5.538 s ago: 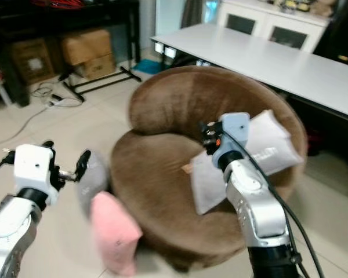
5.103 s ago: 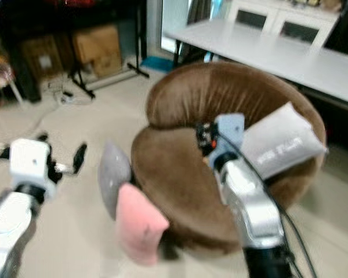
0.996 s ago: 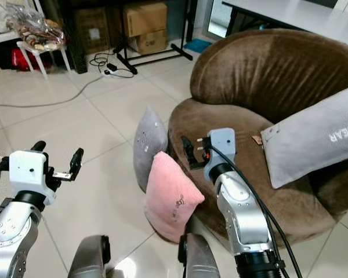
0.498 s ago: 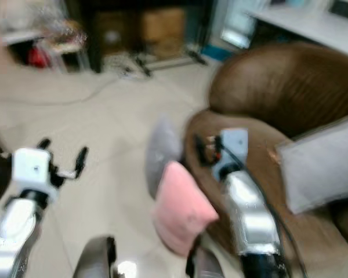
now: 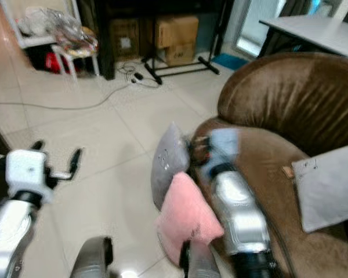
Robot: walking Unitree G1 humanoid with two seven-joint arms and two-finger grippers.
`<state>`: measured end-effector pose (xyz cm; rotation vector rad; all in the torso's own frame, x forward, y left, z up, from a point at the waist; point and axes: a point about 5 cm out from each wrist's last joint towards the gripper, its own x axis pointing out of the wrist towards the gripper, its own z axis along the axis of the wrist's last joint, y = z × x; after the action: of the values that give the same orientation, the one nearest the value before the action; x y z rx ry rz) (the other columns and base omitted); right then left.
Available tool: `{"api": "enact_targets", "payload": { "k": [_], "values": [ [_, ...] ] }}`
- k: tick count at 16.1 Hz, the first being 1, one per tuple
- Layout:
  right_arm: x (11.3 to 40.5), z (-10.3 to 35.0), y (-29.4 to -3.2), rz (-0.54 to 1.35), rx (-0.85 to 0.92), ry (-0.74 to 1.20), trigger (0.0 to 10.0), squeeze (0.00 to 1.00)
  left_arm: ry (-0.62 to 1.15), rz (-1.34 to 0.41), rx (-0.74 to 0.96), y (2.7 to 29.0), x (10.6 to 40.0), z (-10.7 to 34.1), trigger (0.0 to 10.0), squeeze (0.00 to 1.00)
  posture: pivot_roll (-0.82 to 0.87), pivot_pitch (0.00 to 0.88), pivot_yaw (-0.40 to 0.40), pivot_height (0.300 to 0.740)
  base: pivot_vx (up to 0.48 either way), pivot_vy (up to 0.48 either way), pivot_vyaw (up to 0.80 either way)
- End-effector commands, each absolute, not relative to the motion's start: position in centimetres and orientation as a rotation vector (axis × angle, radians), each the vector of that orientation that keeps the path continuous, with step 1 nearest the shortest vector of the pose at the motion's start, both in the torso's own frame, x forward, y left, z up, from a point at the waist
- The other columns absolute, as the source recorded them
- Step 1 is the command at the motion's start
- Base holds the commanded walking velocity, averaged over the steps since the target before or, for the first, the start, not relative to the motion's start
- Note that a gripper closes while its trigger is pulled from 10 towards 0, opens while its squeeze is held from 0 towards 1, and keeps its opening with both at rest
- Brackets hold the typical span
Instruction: Move the pillow to the sofa from floor
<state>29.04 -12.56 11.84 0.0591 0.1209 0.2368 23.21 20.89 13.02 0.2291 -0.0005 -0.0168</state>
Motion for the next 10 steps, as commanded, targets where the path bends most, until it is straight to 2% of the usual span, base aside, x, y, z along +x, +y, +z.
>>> {"api": "enact_targets", "payload": {
  "k": [1, 2, 3, 6, 7, 8, 9, 10],
  "values": [
    [29.18, 11.93, -13.96, 0.197, 0.039, 0.125, 10.0, 1.0, -0.006, -0.043, 0.225, 20.12, 23.26, 12.98, 10.0, 1.0, -0.01, 0.0, -0.062, 0.59, 0.27, 0.0, 0.0],
    [29.17, 11.92, -13.89, 0.209, 0.036, 0.125, 10.0, 1.0, -0.013, -0.04, 0.229, 20.09, 23.25, 12.98, 10.0, 1.0, -0.02, 0.0, -0.06, 0.59, 0.0, 0.0, 0.0],
    [29.13, 11.77, -13.86, 0.227, 0.033, 0.136, 10.0, 0.0, -0.013, -0.039, 0.236, 20.06, 23.27, 12.96, 10.0, 1.0, -0.02, 0.0, -0.059, 0.59, 0.0, 0.0, 0.0],
    [29.08, 11.44, -14.04, 0.233, 0.04, 0.159, 10.0, 0.0, -0.002, -0.046, 0.248, 20.08, 23.34, 12.81, 10.0, 0.96, -0.02, 0.0, -0.056, 0.565, 0.0, 0.0, 0.0],
    [29.07, 11.36, -13.97, 0.243, 0.042, 0.168, 10.0, 0.0, 0.001, -0.05, 0.252, 20.04, 23.35, 12.74, 10.0, 0.76, -0.02, 0.0, -0.056, 0.555, 0.0, 0.0, 0.0],
    [29.08, 11.3, -13.9, 0.253, 0.046, 0.176, 10.0, 0.0, 0.002, -0.052, 0.255, 19.98, 23.35, 12.69, 10.0, 0.7, -0.02, 0.0, -0.055, 0.545, 0.0, 0.0, 0.0],
    [29.13, 11.24, -13.84, 0.263, 0.048, 0.184, 10.0, 0.0, 0.004, -0.055, 0.257, 19.91, 23.34, 12.63, 10.0, 0.52, -0.02, 0.0, -0.055, 0.535, 0.0, 0.0, 0.0],
    [29.21, 11.1, -13.76, 0.271, 0.049, 0.2, 10.0, 0.0, 0.007, -0.061, 0.259, 19.84, 23.32, 12.57, 10.0, 0.08, -0.02, 0.0, -0.054, 0.525, 0.0, 0.0, 0.0]
  ]
}}
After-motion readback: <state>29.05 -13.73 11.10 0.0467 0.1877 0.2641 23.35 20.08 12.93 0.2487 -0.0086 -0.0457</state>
